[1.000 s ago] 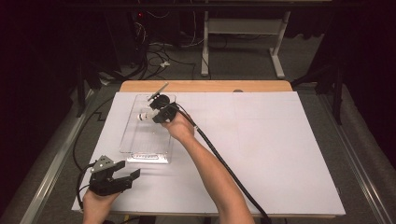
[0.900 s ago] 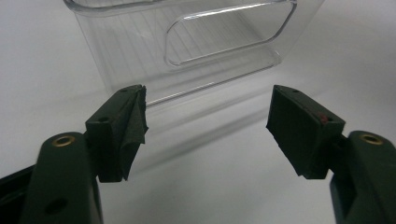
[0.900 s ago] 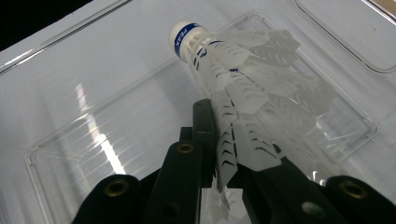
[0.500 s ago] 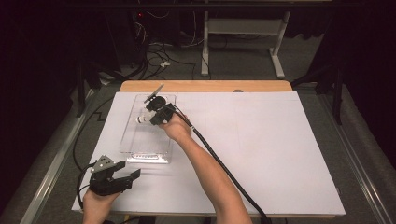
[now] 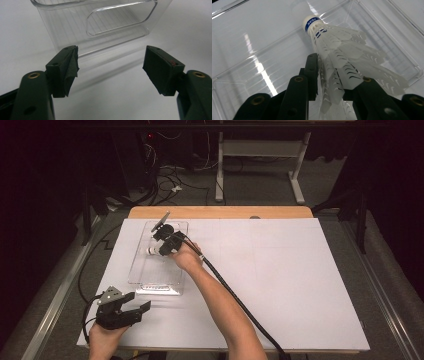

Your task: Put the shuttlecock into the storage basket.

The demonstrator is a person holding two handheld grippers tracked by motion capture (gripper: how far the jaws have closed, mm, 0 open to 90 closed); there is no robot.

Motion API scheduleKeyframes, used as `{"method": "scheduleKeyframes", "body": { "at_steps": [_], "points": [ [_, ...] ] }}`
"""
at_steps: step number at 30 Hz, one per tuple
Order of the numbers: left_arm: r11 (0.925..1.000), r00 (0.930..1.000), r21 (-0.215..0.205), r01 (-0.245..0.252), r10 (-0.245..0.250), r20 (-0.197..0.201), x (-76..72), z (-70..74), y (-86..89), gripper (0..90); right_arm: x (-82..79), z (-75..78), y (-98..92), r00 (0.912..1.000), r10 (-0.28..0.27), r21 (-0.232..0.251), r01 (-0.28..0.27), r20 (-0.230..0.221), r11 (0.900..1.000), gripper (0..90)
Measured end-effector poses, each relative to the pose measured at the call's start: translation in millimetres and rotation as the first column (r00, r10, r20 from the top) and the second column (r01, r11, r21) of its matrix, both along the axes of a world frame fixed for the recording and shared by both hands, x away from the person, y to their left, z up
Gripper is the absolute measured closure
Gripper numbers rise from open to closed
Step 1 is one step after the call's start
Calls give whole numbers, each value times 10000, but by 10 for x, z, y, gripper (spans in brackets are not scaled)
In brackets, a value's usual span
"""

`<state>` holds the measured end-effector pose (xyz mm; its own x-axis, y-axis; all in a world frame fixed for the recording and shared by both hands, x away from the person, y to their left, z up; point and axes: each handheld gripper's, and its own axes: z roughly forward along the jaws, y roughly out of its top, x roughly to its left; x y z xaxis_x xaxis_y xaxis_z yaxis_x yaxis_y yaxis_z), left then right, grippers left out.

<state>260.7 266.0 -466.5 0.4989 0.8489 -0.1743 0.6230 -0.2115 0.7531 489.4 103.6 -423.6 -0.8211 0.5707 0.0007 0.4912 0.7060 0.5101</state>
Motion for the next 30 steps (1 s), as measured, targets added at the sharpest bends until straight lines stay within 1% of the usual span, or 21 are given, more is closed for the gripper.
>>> {"method": "scheduleKeyframes", "body": {
  "at_steps": [3,10,13,19,20,26,30],
  "points": [
    [10000,10000,-12,-14,14,-7,0,-1,0,292,4,-2,4,9999,-72,-60,73,106,10000,683],
    [10000,10000,-43,-67,67,-8,-7,-5,17,292,6,36,-21,9994,-254,30,253,225,9997,609],
    [10000,10000,-17,-53,53,-27,-9,-4,14,292,14,54,-43,9995,-279,65,278,167,9996,587],
    [9998,9998,-73,-163,162,-122,-18,-10,59,292,7,87,-68,9994,-317,82,316,112,9995,574],
    [9997,9998,-113,-203,202,-87,-18,-13,66,292,12,95,-78,9995,-266,62,265,149,9996,574],
    [9998,9998,-55,-175,175,-103,-20,-14,55,292,31,102,-152,9990,-445,-12,445,22,9990,559],
    [9998,9998,-97,-150,148,-138,-14,-16,59,291,52,107,-212,9981,-609,92,610,-112,9981,557]
  ]
}}
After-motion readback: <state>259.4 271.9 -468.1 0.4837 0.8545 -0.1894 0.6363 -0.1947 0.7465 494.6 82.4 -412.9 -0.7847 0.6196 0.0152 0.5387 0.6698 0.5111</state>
